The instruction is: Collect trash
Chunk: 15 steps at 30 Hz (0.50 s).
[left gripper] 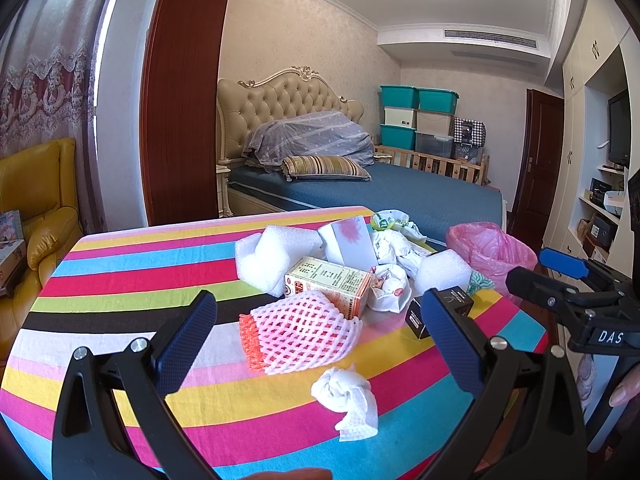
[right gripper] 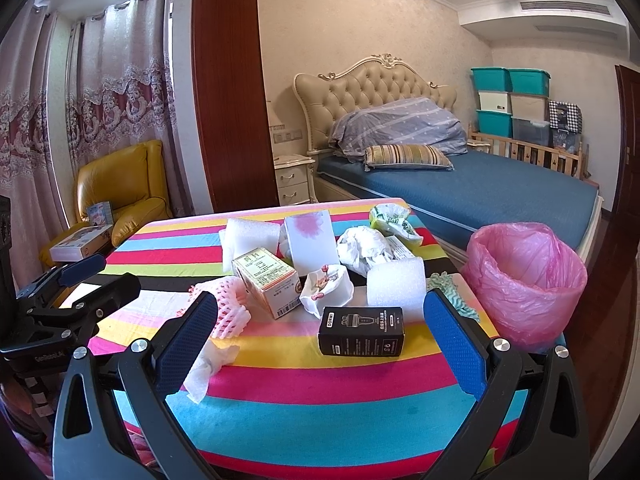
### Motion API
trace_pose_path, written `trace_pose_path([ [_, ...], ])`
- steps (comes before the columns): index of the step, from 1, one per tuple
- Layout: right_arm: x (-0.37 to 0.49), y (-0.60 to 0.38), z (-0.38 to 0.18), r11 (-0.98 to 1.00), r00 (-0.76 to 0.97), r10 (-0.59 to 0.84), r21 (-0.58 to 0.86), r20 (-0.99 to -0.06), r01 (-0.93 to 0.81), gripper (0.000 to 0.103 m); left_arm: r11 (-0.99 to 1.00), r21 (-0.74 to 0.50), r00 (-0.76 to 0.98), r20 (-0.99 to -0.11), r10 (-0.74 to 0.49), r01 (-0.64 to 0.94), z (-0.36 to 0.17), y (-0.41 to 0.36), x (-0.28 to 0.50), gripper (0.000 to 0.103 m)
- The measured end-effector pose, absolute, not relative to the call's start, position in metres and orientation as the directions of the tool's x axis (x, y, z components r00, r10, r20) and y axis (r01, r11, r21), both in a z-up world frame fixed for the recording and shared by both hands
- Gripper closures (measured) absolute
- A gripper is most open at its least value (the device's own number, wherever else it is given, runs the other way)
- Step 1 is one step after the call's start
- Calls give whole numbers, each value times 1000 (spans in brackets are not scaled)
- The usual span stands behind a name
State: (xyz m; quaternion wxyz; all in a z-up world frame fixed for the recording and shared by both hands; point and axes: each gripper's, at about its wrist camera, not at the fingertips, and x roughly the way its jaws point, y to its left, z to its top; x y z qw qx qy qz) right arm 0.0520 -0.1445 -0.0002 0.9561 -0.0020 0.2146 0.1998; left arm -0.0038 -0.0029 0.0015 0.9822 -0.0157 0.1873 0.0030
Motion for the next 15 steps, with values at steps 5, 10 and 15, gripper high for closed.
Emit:
trace_pose_path([
  [5, 54, -146, -4, 923, 825, 374, 78, -423, -378, 7, 999, -34, 927, -374, -4, -10, -3, -4, -6, 4],
  [10, 59, -151, -12, 929, 824, 361, 96, -436, -357, 7, 999, -38, 916, -400, -12, -4, -9, 0, -5, 4],
  [15, 70, -157, -28, 936, 810, 347, 115, -472, -333, 7, 999, -42, 892, -452, 1, -23, -22, 7, 1, 4],
])
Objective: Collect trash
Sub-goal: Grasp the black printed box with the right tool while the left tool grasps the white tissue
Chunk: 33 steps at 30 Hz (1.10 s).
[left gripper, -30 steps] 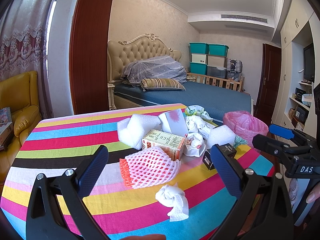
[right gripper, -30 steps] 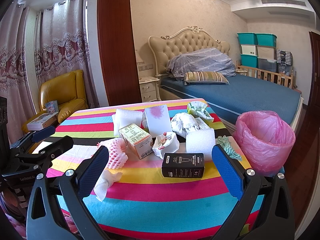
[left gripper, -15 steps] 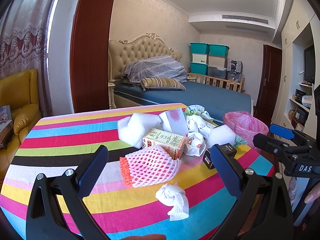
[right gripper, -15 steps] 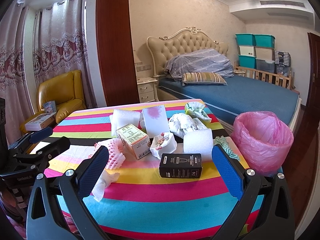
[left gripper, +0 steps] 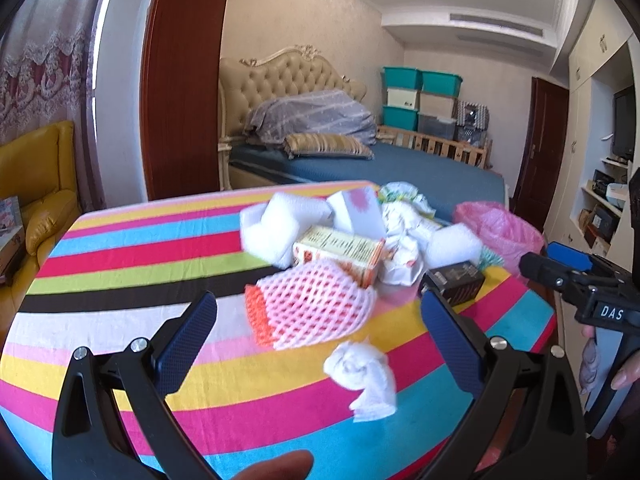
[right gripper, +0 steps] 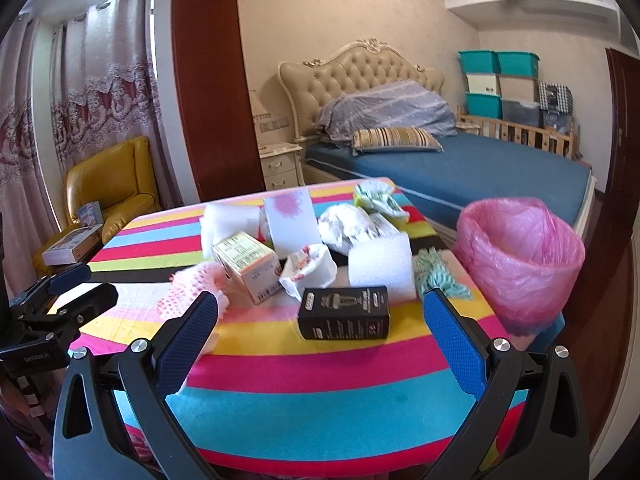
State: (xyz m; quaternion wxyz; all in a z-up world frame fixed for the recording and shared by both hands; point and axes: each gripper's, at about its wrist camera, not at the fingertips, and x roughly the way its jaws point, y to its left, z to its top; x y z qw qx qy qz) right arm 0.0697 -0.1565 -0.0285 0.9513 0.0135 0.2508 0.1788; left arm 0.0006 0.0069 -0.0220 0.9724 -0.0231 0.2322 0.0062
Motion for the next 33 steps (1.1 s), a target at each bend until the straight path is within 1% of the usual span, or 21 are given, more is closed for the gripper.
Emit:
trace_pose_path([
  [4, 84, -155, -48, 942, 793, 331, 125, -512, -312, 7, 998, -45, 880, -475, 25, -53, -32, 19, 9, 4],
  [7, 98, -152, -60, 945, 779, 325, 143, -536, -296, 7, 995, -69, 857, -515, 22, -67, -42, 29, 16, 4],
  [13, 132, -136, -76, 951, 754, 296, 109, -587, -288, 7, 989, -138, 825, -564, -33, -55, -63, 42, 17, 5],
  [19, 161, -125, -92, 952, 706, 286, 106, -648, -289, 7, 988, -152, 813, -574, -93, 6, -69, 35, 20, 5],
  [23, 171, -124, -100, 957, 684, 266, 100, -679, -273, 7, 991, -107, 790, -600, -125, 76, -75, 16, 24, 5],
  [25, 172, -127, -104, 952, 672, 282, 115, -685, -282, 11, 991, -93, 772, -621, -133, 96, -79, 9, 29, 5],
  [26, 173, -128, -104, 949, 665, 292, 121, -687, -291, 19, 991, -85, 760, -635, -136, 106, -82, 5, 33, 5],
  [27, 171, -129, -104, 948, 666, 295, 122, -685, -295, 19, 991, -81, 754, -643, -137, 110, -83, 3, 35, 5],
  [30, 164, -136, -104, 944, 675, 308, 130, -670, -302, 20, 989, -68, 731, -667, -141, 129, -88, -3, 43, 11],
  [32, 161, -140, -104, 940, 676, 325, 148, -662, -307, 20, 989, -57, 719, -681, -137, 135, -92, -7, 47, 21],
  [33, 159, -142, -104, 939, 674, 330, 154, -661, -309, 20, 988, -58, 710, -690, -142, 141, -95, -9, 50, 24],
])
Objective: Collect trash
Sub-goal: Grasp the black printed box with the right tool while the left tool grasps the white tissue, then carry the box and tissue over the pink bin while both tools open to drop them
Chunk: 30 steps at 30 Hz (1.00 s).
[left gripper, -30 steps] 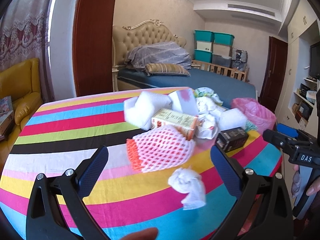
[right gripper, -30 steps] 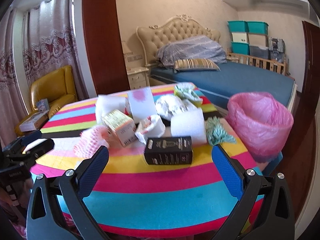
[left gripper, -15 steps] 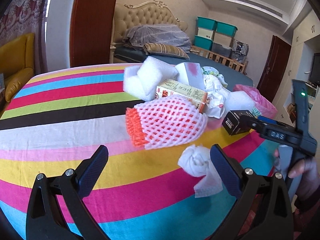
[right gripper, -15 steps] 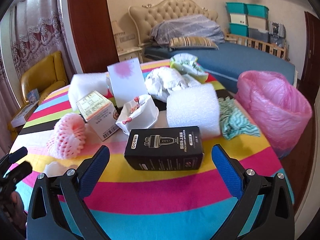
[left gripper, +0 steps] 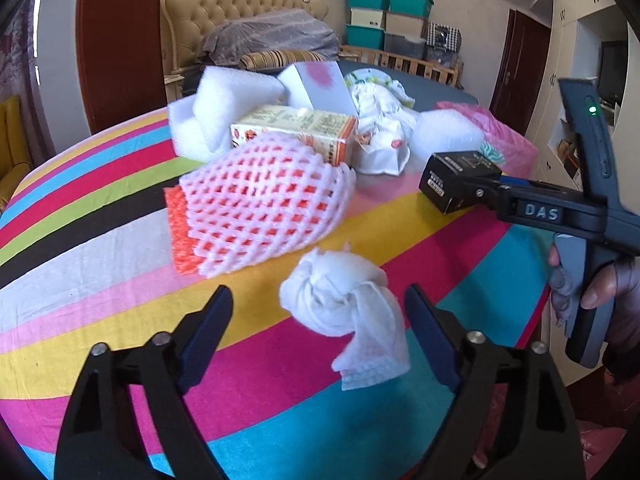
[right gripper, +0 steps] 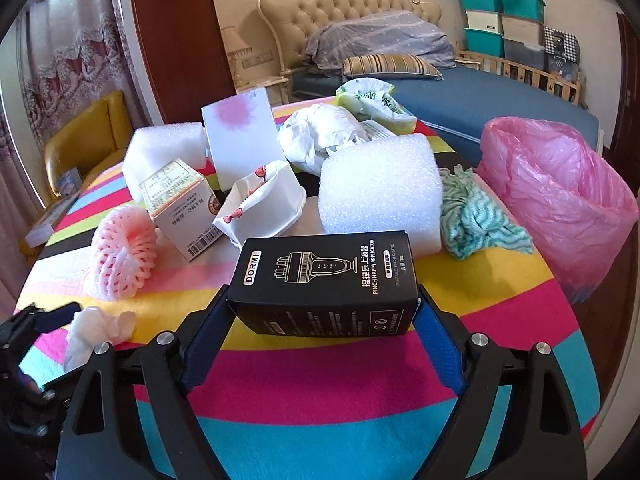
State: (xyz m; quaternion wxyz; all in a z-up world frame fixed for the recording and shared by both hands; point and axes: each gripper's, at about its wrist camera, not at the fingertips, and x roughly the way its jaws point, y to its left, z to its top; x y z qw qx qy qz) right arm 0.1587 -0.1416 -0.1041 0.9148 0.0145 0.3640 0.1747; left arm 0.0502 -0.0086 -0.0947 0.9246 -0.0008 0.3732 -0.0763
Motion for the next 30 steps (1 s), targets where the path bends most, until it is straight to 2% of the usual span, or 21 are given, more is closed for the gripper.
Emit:
trace_pose_path([
  [5, 144, -148, -98, 934, 690, 341, 142, -639, -329, 20, 985, -54, 696, -702, -153, 161, -98, -14, 57, 63],
  [10, 132, -154, -87, 932, 718, 345, 128, -605, -340, 20, 980, -14, 736, -659, -159, 199, -88, -22, 45, 67],
  [18, 115, -177, -74, 943, 766, 325, 126, -554, -309, 20, 968, 65, 814, -557, -165, 241, -60, -43, 38, 67],
  [30, 119, -235, -63, 972, 841, 234, 132, -489, -193, 20, 946, 27, 808, -529, -260, 322, -41, -86, 93, 67],
])
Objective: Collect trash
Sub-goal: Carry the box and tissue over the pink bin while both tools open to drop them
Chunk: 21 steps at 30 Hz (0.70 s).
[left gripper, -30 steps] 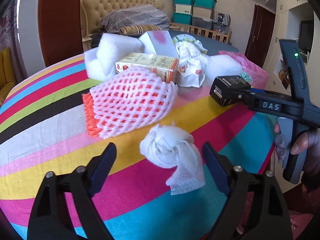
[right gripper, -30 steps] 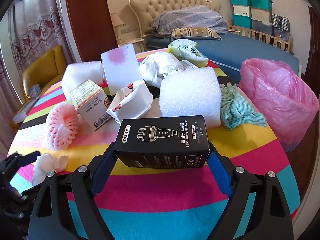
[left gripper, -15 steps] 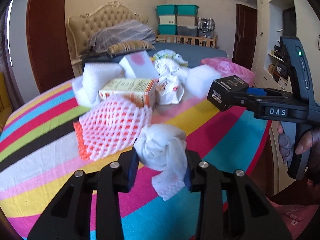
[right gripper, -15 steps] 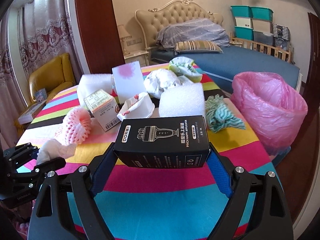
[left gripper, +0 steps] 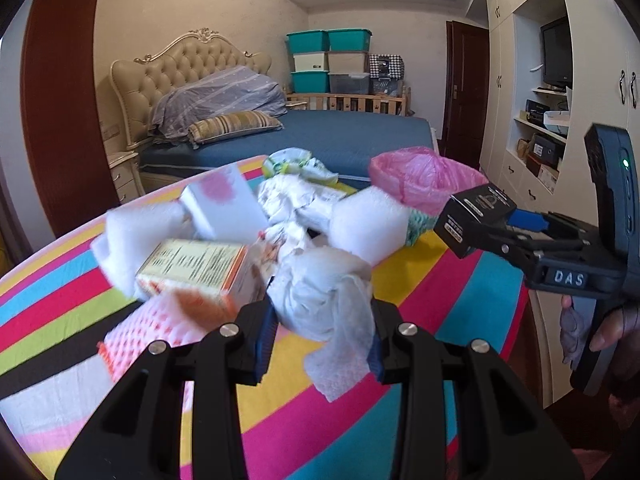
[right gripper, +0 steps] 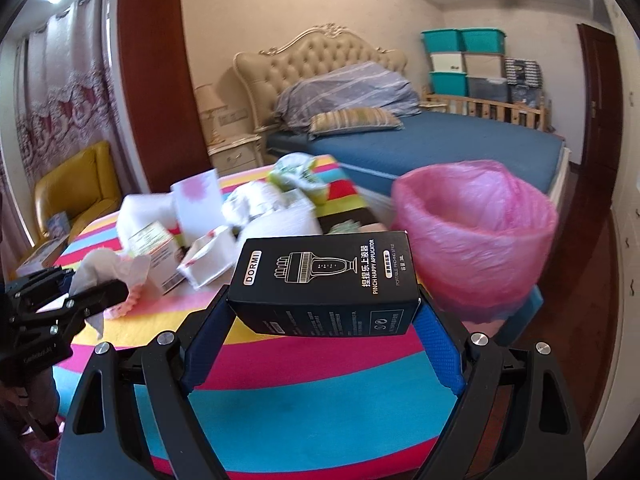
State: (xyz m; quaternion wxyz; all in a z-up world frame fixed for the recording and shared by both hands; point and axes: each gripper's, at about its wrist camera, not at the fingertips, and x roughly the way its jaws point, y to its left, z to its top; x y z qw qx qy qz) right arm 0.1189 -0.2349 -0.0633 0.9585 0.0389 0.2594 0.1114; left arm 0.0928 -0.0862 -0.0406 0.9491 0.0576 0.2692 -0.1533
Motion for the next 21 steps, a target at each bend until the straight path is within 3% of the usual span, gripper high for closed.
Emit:
trace_pose_path([
  [21, 194, -347, -42, 999, 897, 36, 12, -440, -34, 20, 847, -48, 727, -489, -482, 529, 16, -225, 250, 66],
])
